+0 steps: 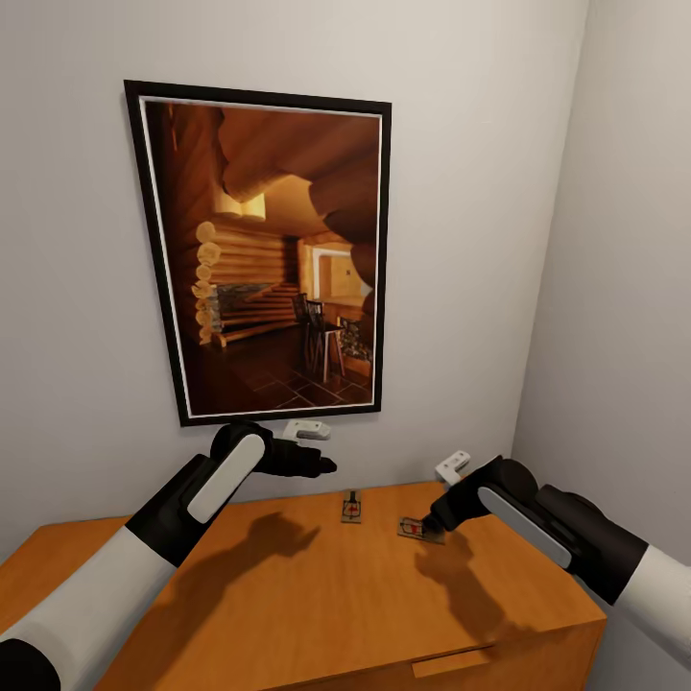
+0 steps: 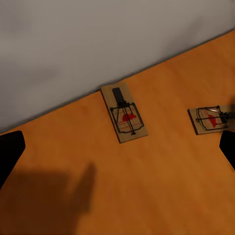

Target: Take the four mousetraps from the cabinet in the bathroom and place them on the bathroom floor. Make sure all four end up on the same floor surface, and ensure that at least two of them are either under or directly next to the same bathroom sink.

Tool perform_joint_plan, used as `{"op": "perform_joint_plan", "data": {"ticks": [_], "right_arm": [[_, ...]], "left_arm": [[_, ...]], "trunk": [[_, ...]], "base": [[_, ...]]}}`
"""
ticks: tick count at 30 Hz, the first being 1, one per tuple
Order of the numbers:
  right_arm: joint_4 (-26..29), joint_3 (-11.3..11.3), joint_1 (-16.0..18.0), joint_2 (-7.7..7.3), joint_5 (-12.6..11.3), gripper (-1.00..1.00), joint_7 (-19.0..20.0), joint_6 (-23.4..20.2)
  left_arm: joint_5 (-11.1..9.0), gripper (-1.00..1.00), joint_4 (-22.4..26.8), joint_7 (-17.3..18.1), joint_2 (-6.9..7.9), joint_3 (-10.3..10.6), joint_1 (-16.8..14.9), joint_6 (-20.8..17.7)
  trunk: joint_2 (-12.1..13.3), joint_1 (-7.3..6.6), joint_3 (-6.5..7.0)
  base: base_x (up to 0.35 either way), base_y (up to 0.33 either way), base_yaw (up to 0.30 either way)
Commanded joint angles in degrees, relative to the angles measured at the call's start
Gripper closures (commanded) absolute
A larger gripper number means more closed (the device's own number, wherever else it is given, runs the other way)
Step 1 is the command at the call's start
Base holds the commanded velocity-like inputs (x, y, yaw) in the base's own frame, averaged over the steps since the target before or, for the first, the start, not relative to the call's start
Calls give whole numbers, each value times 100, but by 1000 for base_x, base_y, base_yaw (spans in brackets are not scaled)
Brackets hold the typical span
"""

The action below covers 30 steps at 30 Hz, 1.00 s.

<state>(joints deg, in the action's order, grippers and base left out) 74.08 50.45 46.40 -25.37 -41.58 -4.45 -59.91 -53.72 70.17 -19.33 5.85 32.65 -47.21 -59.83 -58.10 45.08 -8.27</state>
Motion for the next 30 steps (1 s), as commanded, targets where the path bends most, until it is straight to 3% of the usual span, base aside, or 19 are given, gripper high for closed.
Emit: {"op": "perform_joint_plan", "data": {"ticks": [1, 9, 13, 14, 18, 21, 30], "right_arm": [[4, 2, 10, 3, -48, -100, -47, -9], [-101, -184, 31, 102, -38, -100, -47, -9], [-521, -453, 76, 363, -24, -100, -47, -9], [-521, -453, 76, 363, -24, -100, -47, -9], [-1070, -761, 137, 720, 12, -100, -47, -9], [-1312, -911, 190, 901, 25, -100, -47, -9], [-1449, -1045, 277, 1058, 23, -100, -47, -9]], "left_arm": [[-60, -100, 8, -62, 5, 13, -8, -4], [-59, -100, 7, -69, 0, 13, -8, -2], [-59, -100, 6, -70, -8, 13, -8, -2], [-59, -100, 6, -70, -8, 13, -8, -2], [-59, -100, 6, -71, -12, 13, -8, -2], [-64, -100, 6, -71, -13, 15, -8, -2], [-73, -100, 6, -71, -14, 14, -8, -2]], "trunk": [[-7, 1, -9], [-7, 1, -9], [-7, 1, -9], [-7, 1, -9], [-7, 1, -9], [-7, 1, -9], [-7, 1, -9]], "base": [[0, 0, 0], [0, 0, 0], [0, 0, 0], [0, 0, 0], [0, 0, 0], [0, 0, 0], [0, 0, 0]]}}
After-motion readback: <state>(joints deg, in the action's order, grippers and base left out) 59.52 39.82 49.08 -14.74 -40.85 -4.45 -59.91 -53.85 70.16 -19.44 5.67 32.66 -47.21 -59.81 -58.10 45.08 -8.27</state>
